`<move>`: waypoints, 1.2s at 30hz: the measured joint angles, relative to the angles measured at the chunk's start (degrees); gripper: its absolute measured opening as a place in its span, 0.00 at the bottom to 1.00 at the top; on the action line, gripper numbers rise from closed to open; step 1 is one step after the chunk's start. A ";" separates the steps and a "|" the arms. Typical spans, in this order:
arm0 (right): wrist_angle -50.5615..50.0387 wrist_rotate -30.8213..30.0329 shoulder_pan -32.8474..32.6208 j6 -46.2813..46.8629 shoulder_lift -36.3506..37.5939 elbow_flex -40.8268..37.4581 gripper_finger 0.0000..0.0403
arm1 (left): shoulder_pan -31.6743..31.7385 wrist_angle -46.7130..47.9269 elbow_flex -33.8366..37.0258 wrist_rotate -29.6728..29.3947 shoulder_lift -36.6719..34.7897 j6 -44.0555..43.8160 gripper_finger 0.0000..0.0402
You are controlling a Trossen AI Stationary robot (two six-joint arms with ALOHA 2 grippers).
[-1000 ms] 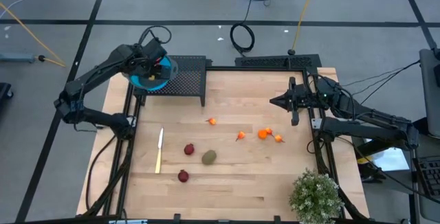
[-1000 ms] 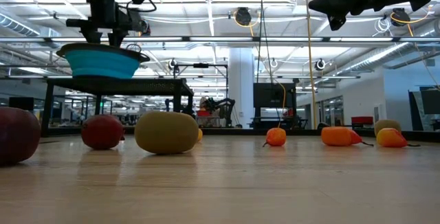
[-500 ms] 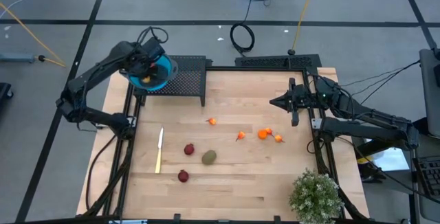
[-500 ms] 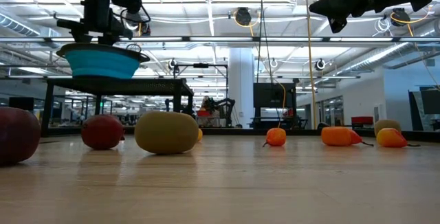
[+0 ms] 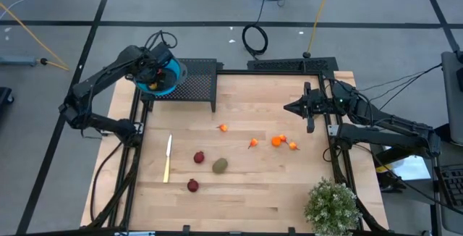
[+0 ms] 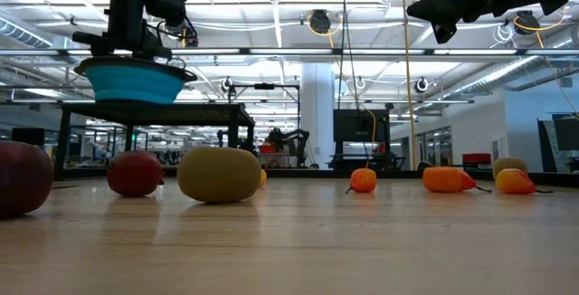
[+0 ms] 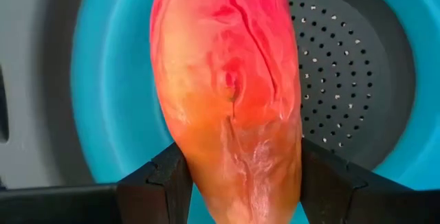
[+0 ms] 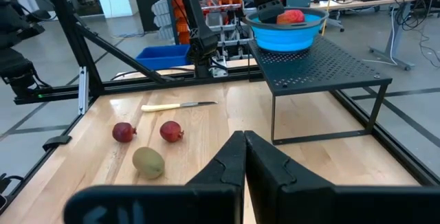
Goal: Pick & Place Fruit
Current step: Put the mango into the blue strainer bowl on the shelf
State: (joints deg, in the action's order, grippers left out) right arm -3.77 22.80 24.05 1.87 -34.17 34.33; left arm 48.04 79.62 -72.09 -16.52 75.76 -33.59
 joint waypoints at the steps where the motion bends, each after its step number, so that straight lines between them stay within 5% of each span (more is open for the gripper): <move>1: 0.00 -0.03 0.00 0.00 0.00 0.00 0.00 | 0.01 -0.23 0.21 -0.01 0.01 -0.10 0.50; 22: 0.00 -0.14 0.00 0.02 -0.01 0.00 0.00 | 0.06 -3.65 0.26 3.07 0.01 1.52 0.51; 36: 0.00 -0.03 0.00 0.02 -0.02 0.00 0.00 | 0.33 -3.25 -0.81 3.22 0.03 1.91 0.74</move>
State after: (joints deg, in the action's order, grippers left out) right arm -3.77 22.76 24.05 1.89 -34.20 34.33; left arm 48.37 76.37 -72.91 -13.30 75.79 -31.68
